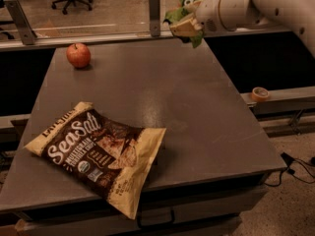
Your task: Move green rice chip bag near brown chip bag
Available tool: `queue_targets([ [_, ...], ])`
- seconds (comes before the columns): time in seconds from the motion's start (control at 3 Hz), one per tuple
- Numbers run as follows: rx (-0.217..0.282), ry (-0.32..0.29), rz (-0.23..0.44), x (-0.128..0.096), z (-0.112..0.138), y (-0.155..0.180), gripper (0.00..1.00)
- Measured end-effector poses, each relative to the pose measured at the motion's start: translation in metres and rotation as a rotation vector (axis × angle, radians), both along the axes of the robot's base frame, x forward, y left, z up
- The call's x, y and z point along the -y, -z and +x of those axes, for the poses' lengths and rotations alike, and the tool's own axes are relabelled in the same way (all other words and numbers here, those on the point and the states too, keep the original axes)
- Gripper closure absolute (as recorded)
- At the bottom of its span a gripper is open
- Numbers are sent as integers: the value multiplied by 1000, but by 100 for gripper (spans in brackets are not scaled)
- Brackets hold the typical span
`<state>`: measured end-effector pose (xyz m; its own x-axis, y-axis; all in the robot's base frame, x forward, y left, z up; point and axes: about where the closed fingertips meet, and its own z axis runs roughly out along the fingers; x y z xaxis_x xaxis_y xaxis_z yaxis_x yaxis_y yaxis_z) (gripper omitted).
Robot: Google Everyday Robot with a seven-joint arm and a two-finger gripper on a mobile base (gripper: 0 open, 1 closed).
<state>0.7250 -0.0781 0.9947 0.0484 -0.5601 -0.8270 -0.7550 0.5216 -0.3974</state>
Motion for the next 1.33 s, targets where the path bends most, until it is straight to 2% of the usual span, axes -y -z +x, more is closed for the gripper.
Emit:
queue_targets([
  [0.33, 70, -49, -52, -8, -5, -8, 100],
  [0.67, 69, -48, -52, -7, -5, -8, 100],
  [1.0, 50, -140, -43, -28, -13, 2, 100],
  [1.33, -13, -373, -35, -73, -41, 35, 100],
])
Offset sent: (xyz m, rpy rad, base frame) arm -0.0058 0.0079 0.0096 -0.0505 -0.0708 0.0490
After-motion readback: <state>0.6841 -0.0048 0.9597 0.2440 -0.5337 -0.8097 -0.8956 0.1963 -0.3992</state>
